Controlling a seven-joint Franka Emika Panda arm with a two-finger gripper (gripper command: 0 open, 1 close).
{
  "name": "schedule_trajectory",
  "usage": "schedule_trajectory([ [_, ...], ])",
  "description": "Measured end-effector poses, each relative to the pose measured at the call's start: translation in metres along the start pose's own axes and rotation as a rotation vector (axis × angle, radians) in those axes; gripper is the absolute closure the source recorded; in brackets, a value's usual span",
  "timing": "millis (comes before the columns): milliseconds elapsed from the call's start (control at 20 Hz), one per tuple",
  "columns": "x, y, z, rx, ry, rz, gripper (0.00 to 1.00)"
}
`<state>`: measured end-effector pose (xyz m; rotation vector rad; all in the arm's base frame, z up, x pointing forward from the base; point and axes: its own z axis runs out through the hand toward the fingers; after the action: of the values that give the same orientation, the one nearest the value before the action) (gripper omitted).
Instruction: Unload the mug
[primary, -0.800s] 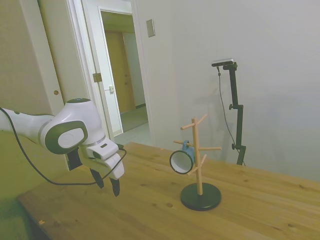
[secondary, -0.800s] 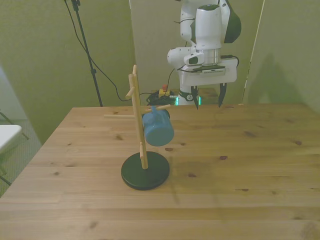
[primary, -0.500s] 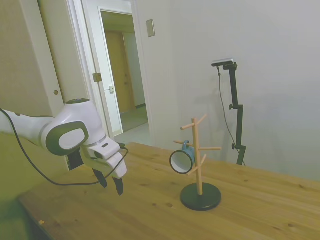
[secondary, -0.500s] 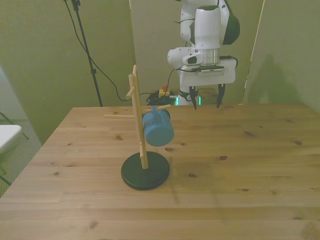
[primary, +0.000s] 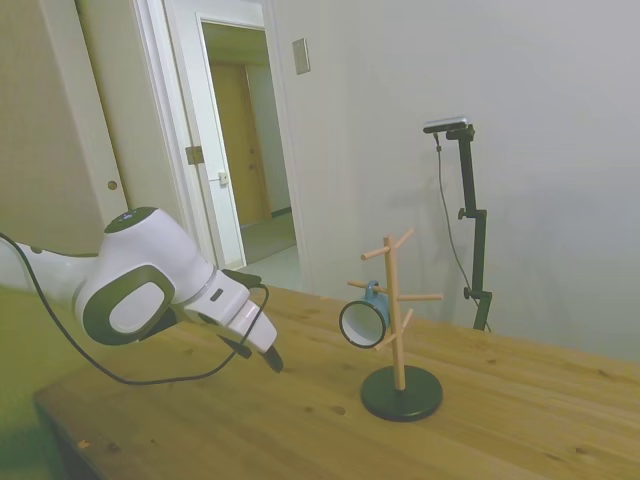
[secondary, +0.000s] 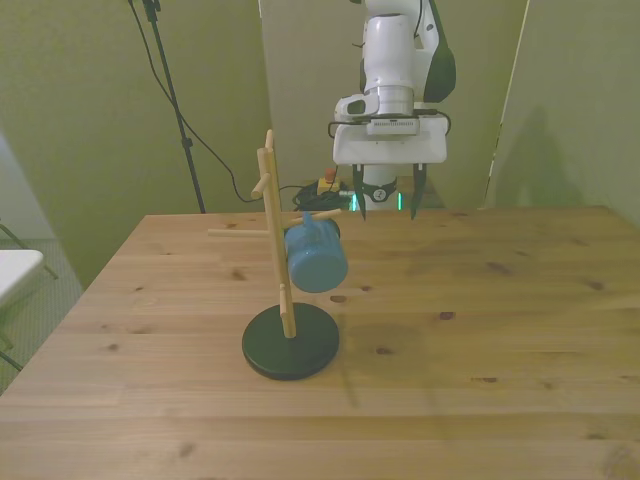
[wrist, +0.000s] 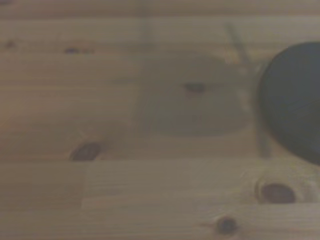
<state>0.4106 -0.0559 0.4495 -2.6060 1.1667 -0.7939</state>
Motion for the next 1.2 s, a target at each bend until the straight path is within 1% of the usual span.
schedule_trajectory([
  [200,0.015,0.005,-0.002,0.050,0.048,-0.025,0.00],
  [350,0.029,0.000,0.003,0.088,0.068,-0.029,0.00],
  [550,0.052,-0.006,0.014,0.129,0.119,0.025,0.00],
  [850,0.080,-0.012,0.032,0.137,0.161,0.067,0.00],
  [1200,0.102,-0.024,0.057,0.133,0.192,0.067,0.00],
])
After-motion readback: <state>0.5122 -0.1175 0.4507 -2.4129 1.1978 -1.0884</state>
